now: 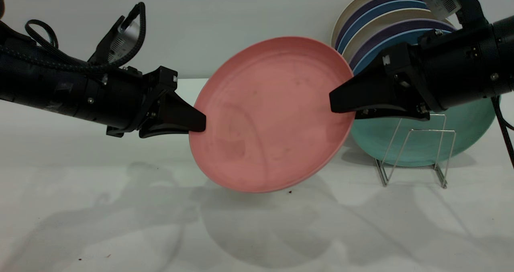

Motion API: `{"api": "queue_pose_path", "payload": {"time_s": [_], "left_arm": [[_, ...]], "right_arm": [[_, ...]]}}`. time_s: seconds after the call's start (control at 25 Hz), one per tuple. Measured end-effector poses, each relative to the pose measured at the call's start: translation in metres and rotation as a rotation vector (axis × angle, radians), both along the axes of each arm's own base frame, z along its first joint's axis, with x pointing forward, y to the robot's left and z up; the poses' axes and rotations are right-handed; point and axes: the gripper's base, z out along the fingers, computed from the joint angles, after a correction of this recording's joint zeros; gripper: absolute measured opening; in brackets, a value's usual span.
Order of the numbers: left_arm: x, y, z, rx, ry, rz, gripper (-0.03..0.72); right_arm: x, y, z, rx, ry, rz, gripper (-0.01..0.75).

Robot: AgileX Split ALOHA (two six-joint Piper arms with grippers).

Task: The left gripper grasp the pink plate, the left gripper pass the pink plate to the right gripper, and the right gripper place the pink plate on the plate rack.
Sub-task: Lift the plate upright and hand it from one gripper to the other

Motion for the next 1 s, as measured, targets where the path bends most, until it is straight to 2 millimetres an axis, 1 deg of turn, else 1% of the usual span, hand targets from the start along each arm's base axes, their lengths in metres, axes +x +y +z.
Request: {"api": "queue_pose_path", "payload": {"time_s": [0.16,0.32,0.44,0.68,0.72,0.92,1.0], "left_arm": [[-0.0021,-0.0041,0.0043,-0.061,-0.003,-0.033,0.013],[-0.0030,-0.0052,0.0056,-0.077,-0.004,-0.046,0.014],[-0.0029,-0.0053,0.0057,-0.077,-0.004,-0.047,0.014],[-0.0024,-0.0059,0.0069,-0.085,-0.010,-0.055,0.015],[-0.0027,-0.0063,0.0072,-0.088,-0.011,-0.060,0.016],[-0.0035,-0.0067,0.0088,-0.109,-0.014,-0.074,0.028],[-0.0041,-0.0070,0.0094,-0.117,-0.015,-0.083,0.045]], "right_arm": [[0.0015,-0.0016,-0.0013,-0.021,0.002,-0.017,0.399],[0.0015,-0.0016,-0.0014,-0.022,0.002,-0.017,0.345],[0.0015,-0.0014,-0.0013,-0.022,0.002,-0.017,0.281],[0.0027,-0.0021,-0.0021,-0.014,0.020,-0.046,0.114],[0.0031,-0.0025,-0.0031,-0.018,0.024,-0.052,0.096],[0.0039,-0.0040,-0.0044,-0.030,0.027,-0.064,0.086],[0.0042,-0.0047,-0.0051,-0.039,0.028,-0.070,0.076]]}}
